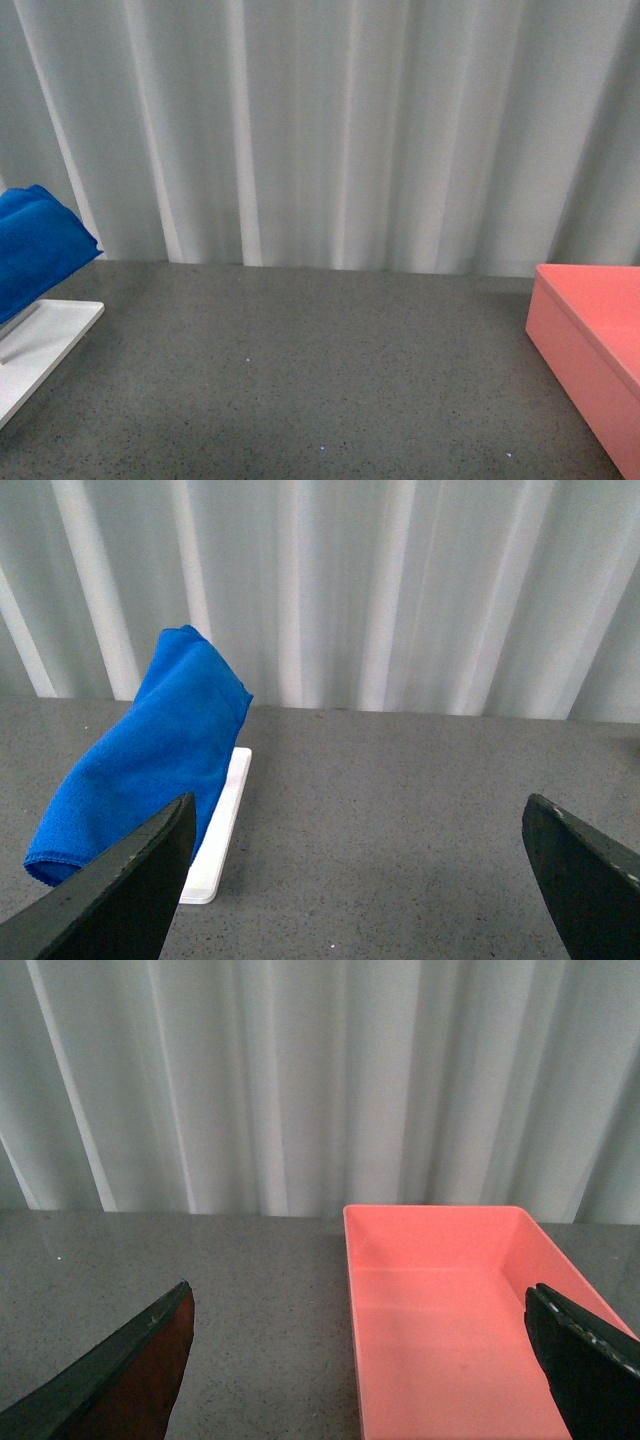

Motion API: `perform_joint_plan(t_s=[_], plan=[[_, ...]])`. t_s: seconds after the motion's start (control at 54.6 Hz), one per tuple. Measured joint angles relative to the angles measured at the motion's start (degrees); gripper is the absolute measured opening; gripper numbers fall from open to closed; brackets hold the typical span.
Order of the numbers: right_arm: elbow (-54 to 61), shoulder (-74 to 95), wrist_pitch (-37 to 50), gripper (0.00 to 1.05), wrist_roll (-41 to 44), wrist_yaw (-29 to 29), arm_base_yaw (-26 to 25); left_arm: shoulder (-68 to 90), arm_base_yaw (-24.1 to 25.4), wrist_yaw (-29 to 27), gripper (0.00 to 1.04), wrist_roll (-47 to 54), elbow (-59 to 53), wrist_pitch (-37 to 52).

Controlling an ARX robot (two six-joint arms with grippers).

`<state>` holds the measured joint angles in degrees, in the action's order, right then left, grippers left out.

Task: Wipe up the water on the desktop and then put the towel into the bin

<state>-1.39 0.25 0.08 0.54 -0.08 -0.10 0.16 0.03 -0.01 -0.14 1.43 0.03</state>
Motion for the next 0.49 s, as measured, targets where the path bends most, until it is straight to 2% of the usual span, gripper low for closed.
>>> perform_joint_plan(t_s=[0.494], plan=[[0.00, 0.00, 0.00, 0.98, 0.00, 0.00, 0.00, 0.00, 0.00, 0.00, 0.98, 0.02, 0.00, 0.00]])
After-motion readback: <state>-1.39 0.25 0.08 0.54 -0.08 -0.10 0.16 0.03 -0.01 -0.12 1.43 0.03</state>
